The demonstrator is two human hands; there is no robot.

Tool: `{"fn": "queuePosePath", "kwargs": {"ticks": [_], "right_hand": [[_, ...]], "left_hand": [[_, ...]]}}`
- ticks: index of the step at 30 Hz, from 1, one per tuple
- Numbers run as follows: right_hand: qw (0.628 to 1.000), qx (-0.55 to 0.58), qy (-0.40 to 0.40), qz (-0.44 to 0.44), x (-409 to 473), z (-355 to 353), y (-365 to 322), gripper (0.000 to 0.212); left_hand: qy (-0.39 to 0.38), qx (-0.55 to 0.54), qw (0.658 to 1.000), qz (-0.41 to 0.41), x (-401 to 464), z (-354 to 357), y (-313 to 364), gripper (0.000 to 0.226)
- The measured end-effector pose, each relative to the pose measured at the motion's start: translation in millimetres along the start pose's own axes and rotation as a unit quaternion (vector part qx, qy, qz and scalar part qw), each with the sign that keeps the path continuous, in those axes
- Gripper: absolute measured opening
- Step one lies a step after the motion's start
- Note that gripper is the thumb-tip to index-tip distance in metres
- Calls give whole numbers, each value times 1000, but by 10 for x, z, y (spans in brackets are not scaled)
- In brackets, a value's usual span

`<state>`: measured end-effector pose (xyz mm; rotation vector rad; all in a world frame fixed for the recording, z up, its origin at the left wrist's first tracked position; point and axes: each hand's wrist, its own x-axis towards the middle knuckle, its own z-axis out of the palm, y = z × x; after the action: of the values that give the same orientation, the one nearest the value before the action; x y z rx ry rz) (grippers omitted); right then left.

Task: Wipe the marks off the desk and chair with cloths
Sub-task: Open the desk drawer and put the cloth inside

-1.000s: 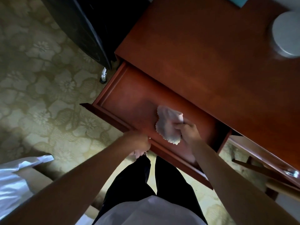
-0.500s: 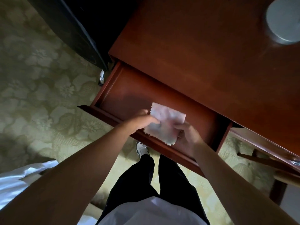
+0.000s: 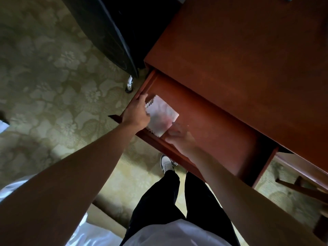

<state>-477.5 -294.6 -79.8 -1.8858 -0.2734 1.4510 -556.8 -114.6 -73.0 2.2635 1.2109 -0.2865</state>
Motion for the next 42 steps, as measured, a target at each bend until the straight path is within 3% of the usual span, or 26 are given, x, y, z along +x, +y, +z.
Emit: {"fn": "queuePosePath", "kwargs": {"ticks": [5,7,10,14,19,23,29,34,39,42], "right_hand": [[967,-249,-35,-30,-60,190,37,77],[938,-342,-7,-62,-99,216,65,67],[888,-440,9,-136,-85,298,36,54],[859,-486,25,-160,-86,253,14,50],[818,-526,103,-210,-42,96,-85,60],[756,-599,163,-207,17,-115,-277,89],[757,-607,176,-166,221,-503,-524,105],[750,-608,187,-180,350,-798,-702,102],[711,-624,185,-266,543,-1137,-834,84],[696,-617,179,-322,639,-1269,-867,69]], "left_hand": [[58,160,985,-37,-217,98,-92,82],[71,121,986,-88,-342,186,-93,86],[112,-56,976,-176,-422,195,-147,88],[171,-219,941,-195,-393,173,-56,87],[225,-284,910,-199,-359,135,140,92],[134,-345,893,-255,-302,136,398,91],[39,-405,874,-265,-28,136,860,105],[30,-459,839,-289,281,111,1141,105],[66,-508,805,-299,586,36,1440,95],[67,-509,802,-306,734,-1,1580,84]]}}
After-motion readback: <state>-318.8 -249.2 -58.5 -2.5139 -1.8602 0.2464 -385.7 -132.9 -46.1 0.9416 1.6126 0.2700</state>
